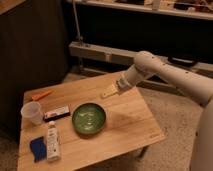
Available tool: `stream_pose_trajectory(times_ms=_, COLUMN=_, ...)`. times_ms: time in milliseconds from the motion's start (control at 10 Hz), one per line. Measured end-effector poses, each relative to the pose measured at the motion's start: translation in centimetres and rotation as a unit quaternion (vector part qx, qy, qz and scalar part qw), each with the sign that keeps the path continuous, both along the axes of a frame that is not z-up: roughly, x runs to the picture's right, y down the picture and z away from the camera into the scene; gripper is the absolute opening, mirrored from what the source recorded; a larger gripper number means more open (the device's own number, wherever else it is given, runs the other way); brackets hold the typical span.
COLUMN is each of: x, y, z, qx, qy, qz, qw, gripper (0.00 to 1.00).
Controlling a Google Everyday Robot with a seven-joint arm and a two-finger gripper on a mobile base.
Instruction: Drag the ceramic bowl in a circle
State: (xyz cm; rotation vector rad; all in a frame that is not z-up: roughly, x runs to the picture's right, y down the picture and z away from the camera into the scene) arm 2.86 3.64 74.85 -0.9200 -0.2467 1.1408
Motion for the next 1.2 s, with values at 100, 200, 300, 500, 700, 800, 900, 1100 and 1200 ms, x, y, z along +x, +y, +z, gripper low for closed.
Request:
stream_pose_trajectory(times_ms=100, x=-0.1, y=1.0, z=-0.7, qx=0.010, qy=0.005, qz=0.010, qw=0.9999, gripper=0.80)
stream_pose_trajectory(times_ms=200, x=-0.1, y=1.6, z=-1.0, qx=0.018, qy=0.015, qz=0.013, qw=0.9996, gripper=0.80)
stream_pose_trajectory(times_ms=300, x=-0.3, y=2.2, z=-1.1, qx=0.023, qy=0.023, qz=0.010, qw=0.9994, gripper=0.80)
stream_pose_trajectory(times_ms=500, x=-1.6, y=2.8, z=-0.7, qx=0.026, qy=0.035, qz=-0.011, qw=0.9990, gripper=0.80)
stream_pose_trajectory(times_ms=700, x=-3.7, y=3.4, z=0.2, qx=0.026, qy=0.035, qz=-0.037, qw=0.9984, gripper=0.80)
stream_pose_trajectory(times_ms=800, x=-5.1, y=4.0, z=1.5, qx=0.015, qy=0.029, qz=-0.051, qw=0.9981, gripper=0.80)
stream_pose_trajectory(times_ms=900, x=-6.0, y=4.4, z=2.9, qx=0.000, qy=0.019, qz=-0.062, qw=0.9979, gripper=0.80)
stream_pose_trajectory(times_ms=1100, x=-7.8, y=5.4, z=6.0, qx=-0.046, qy=-0.013, qz=-0.079, qw=0.9957, gripper=0.80)
stream_pose_trajectory(times_ms=1200, x=-8.4, y=5.6, z=6.7, qx=-0.058, qy=-0.019, qz=-0.086, qw=0.9945, gripper=0.80)
